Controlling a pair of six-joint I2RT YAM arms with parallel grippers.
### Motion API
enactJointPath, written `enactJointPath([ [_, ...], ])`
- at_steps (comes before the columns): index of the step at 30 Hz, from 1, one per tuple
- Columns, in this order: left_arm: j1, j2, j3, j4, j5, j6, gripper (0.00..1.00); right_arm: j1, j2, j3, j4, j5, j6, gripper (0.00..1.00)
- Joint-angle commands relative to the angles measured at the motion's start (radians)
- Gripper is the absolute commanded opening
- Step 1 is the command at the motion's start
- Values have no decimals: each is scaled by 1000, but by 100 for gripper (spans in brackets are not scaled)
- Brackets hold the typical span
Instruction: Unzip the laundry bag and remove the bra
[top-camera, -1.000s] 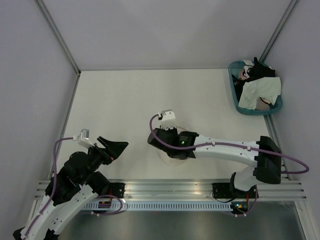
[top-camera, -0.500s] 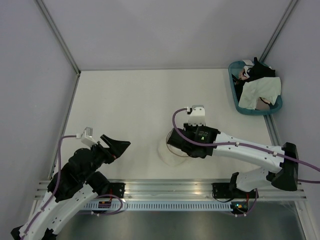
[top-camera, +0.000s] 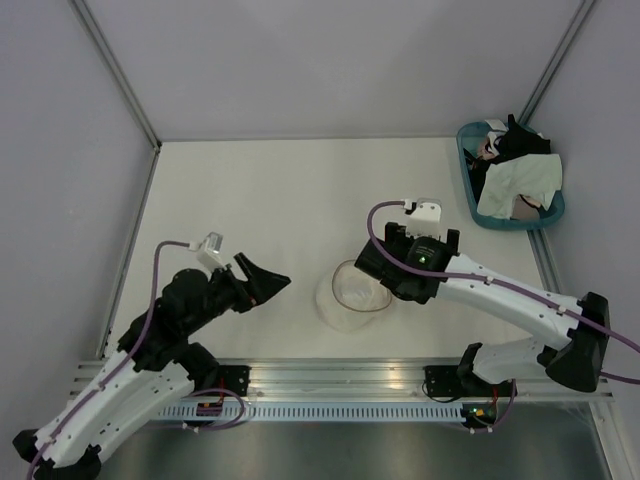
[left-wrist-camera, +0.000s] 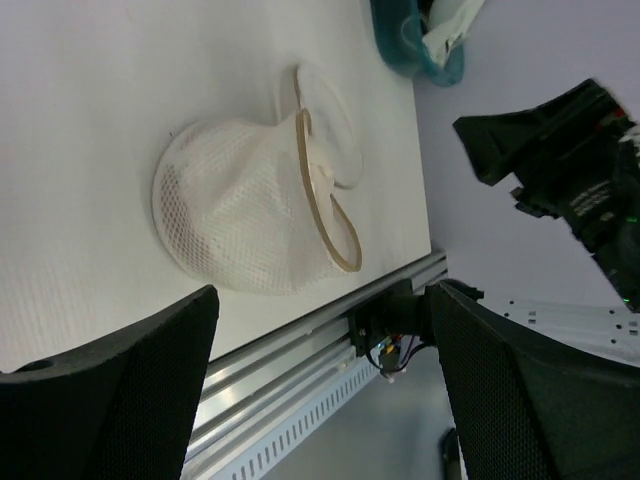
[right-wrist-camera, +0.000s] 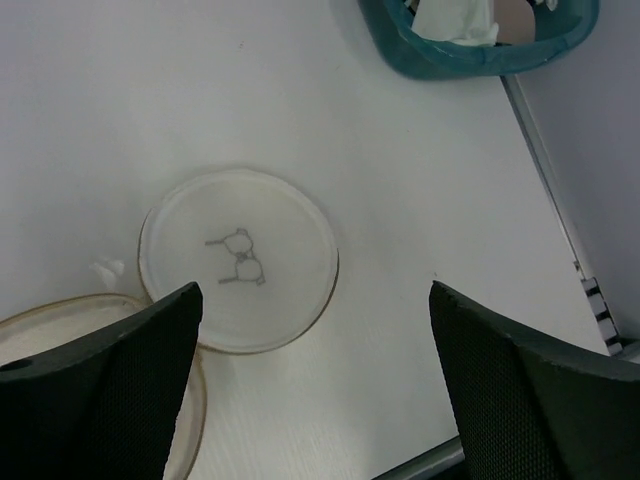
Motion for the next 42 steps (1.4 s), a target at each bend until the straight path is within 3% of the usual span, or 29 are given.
enactJointPath([
  [1, 3, 241, 33, 205, 199, 108, 90, 21, -150, -24, 192, -33, -167, 98],
  [3, 3, 360, 87, 230, 219, 151, 89, 23, -289, -128, 346, -155, -319, 98],
  [4, 3, 409, 103, 245, 251, 165, 89, 23, -332, -161, 449, -188, -338, 98],
  [7, -4, 616, 172, 264, 307, 204, 83, 23, -457, -267, 548, -275, -376, 94],
  [11, -37, 744, 216, 297, 275, 221, 78, 21, -426, -333, 560, -367, -378, 95],
  [16, -79, 811, 244, 333, 268, 242, 75, 21, -421, -449, 713, -492, -372, 93],
  [19, -126, 910, 279, 337, 301, 262, 58, 21, -418, -503, 769, -513, -364, 92],
  [20, -155, 930, 291, 340, 305, 267, 42, 21, -414, -520, 778, -521, -365, 91],
  [24, -208, 976, 284, 363, 275, 268, 3, 21, -414, -543, 829, -556, -365, 90],
  [33, -234, 853, 118, 314, 207, 254, 2, 21, -380, -627, 1016, -711, -365, 78],
  [38, -235, 760, 29, 293, 172, 216, 2, 21, -328, -650, 1134, -777, -367, 58],
  [42, -237, 735, 6, 297, 164, 198, 2, 21, -250, -632, 1195, -800, -381, 51],
])
